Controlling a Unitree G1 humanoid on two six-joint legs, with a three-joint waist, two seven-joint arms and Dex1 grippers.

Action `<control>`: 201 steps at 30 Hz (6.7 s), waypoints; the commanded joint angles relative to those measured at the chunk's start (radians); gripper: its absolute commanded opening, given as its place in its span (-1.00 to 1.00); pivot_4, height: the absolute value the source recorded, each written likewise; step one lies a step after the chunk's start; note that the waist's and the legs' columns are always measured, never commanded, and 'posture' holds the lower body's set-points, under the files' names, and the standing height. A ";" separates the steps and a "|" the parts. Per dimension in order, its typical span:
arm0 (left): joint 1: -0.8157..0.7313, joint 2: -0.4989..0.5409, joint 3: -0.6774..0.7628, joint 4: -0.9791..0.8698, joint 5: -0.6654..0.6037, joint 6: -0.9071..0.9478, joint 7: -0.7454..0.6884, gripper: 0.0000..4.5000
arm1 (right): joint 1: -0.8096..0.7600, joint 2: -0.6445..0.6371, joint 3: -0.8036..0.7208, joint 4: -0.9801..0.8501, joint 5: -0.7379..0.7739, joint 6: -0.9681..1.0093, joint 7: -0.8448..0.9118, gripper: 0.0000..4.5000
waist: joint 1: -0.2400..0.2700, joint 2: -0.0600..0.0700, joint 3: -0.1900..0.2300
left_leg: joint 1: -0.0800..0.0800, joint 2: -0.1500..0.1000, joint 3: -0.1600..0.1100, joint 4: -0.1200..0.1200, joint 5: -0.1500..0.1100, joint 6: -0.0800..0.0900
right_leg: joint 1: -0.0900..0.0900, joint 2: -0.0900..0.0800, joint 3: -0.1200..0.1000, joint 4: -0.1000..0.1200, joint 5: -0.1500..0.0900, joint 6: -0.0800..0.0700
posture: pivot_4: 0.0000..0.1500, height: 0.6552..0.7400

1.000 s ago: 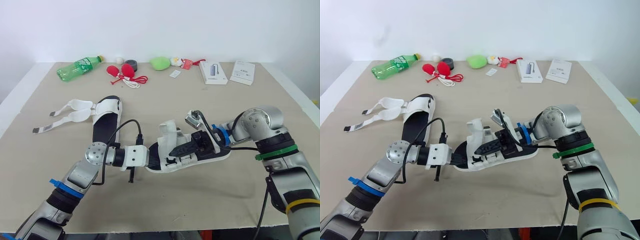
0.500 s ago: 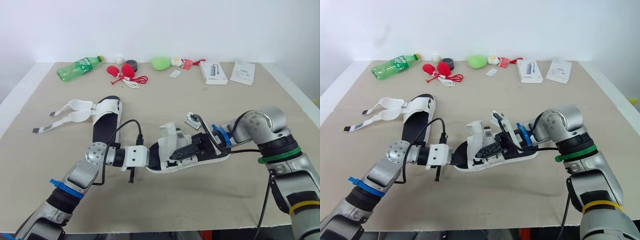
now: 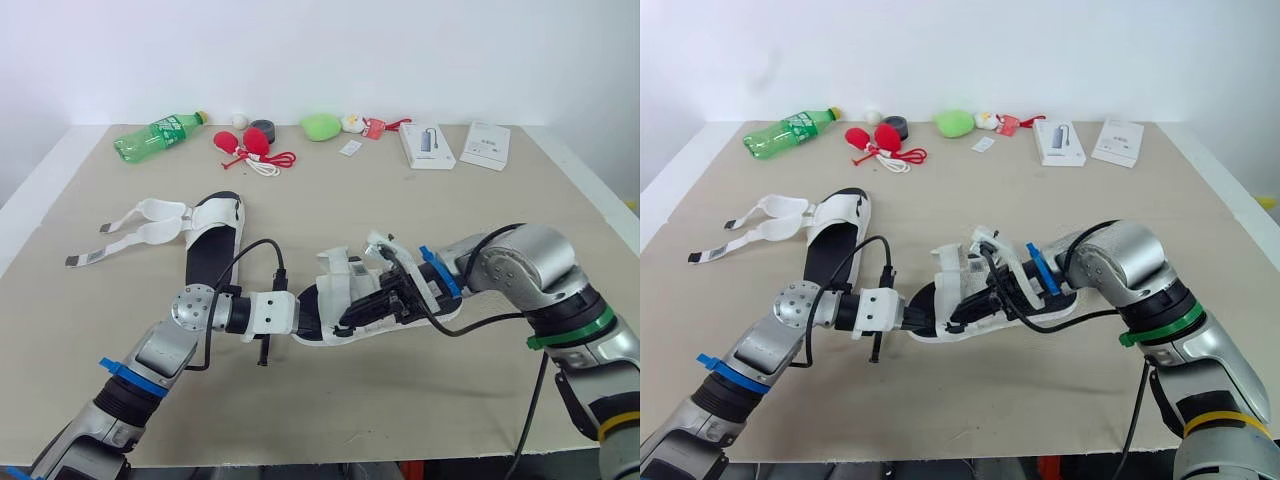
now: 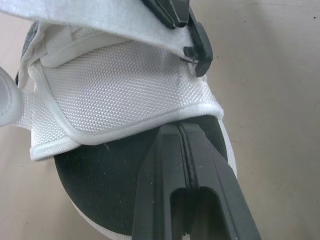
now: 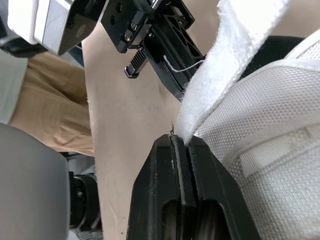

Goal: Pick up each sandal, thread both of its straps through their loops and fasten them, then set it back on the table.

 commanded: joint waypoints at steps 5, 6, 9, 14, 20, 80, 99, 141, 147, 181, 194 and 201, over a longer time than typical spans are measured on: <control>0.011 0.000 -0.044 0.038 0.041 0.015 -0.006 -1.00 | 0.004 -0.017 -0.021 -0.070 -0.032 -0.029 0.031 0.43 | 0.000 0.000 0.000 | 0.000 0.000 0.000 0.000 0.000 0.000 | 0.000 0.000 0.000 0.000 0.000 0.000 | 1.00 1.00; 0.010 0.000 -0.045 0.039 0.041 0.015 -0.006 -1.00 | -0.003 -0.006 -0.034 -0.055 -0.039 -0.035 0.020 0.60 | 0.000 0.000 0.000 | 0.000 0.000 0.000 0.000 0.000 0.000 | 0.000 0.000 0.000 0.000 0.000 0.000 | 1.00 1.00; 0.009 0.000 -0.045 0.041 0.042 0.013 -0.006 -1.00 | -0.049 0.043 -0.081 0.026 -0.044 -0.025 -0.017 0.77 | -0.003 0.000 0.000 | 0.001 0.000 0.000 0.001 0.000 0.000 | 0.000 0.000 0.000 0.000 0.001 -0.001 | 1.00 1.00; 0.004 -0.003 -0.046 0.048 0.044 0.007 -0.004 -1.00 | -0.099 0.107 -0.124 0.119 -0.057 0.011 -0.061 0.77 | -0.002 0.000 0.000 | 0.001 0.000 0.000 0.002 0.000 0.000 | 0.000 0.000 0.000 0.000 0.003 -0.001 | 1.00 1.00; 0.005 -0.004 -0.043 0.049 0.045 0.006 -0.005 -1.00 | -0.112 0.158 -0.175 0.169 -0.062 0.049 -0.109 0.18 | 0.000 0.000 0.000 | 0.000 0.000 0.000 0.001 0.000 0.000 | 0.000 0.000 0.000 0.000 0.002 0.000 | 1.00 1.00; -0.011 -0.010 -0.061 0.080 0.047 -0.017 -0.020 -1.00 | 0.138 0.066 -0.178 -0.123 -0.030 -0.032 -0.090 -0.97 | 0.004 0.000 0.000 | 0.000 0.000 0.000 0.001 0.000 0.000 | 0.000 0.000 0.000 -0.001 0.001 0.000 | 1.00 1.00; -0.026 -0.016 -0.068 0.097 0.044 -0.026 -0.021 -1.00 | 0.253 -0.031 -0.071 -0.251 -0.171 -0.251 -0.018 -0.97 | 0.008 -0.001 -0.001 | 0.000 0.000 0.000 0.001 0.000 0.000 | 0.000 0.000 0.000 -0.003 0.001 0.000 | 1.00 1.00; -0.047 -0.011 -0.075 0.121 0.041 -0.051 -0.049 -1.00 | 0.523 -0.033 -0.323 -0.337 -0.027 -0.208 -0.132 0.48 | 0.017 -0.004 -0.003 | 0.001 0.000 0.002 0.002 -0.001 -0.001 | 0.001 -0.001 0.001 -0.003 0.002 0.000 | 1.00 1.00; -0.049 -0.006 -0.073 0.125 0.041 -0.055 -0.055 -1.00 | 0.540 -0.047 -0.349 -0.352 -0.024 -0.221 -0.163 0.48 | 0.016 -0.004 -0.003 | 0.001 0.000 0.003 0.001 -0.001 -0.001 | 0.001 -0.001 0.001 -0.003 0.002 0.000 | 1.00 1.00; -0.043 -0.003 -0.069 0.120 0.047 -0.047 -0.052 -1.00 | 0.478 0.079 -0.363 -0.325 0.110 -0.008 -0.339 -0.96 | 0.015 -0.004 -0.003 | 0.001 0.001 0.003 0.000 0.000 -0.001 | 0.001 0.000 0.001 -0.003 0.002 0.000 | 1.00 1.00; -0.042 -0.006 -0.076 0.124 0.050 -0.052 -0.050 -1.00 | 0.650 -0.040 -0.337 -0.402 0.216 0.141 -0.277 -0.96 | 0.015 -0.004 -0.003 | 0.001 0.001 0.003 0.001 -0.001 -0.001 | 0.001 -0.001 0.002 -0.003 0.001 0.000 | 1.00 1.00; -0.063 0.007 -0.077 0.165 0.074 -0.100 -0.048 -1.00 | 0.637 -0.062 -0.333 -0.406 0.262 0.164 -0.261 -0.96 | 0.016 -0.005 -0.004 | 0.001 0.001 0.003 0.000 -0.001 -0.001 | 0.001 0.000 0.001 -0.003 0.001 0.000 | 1.00 1.00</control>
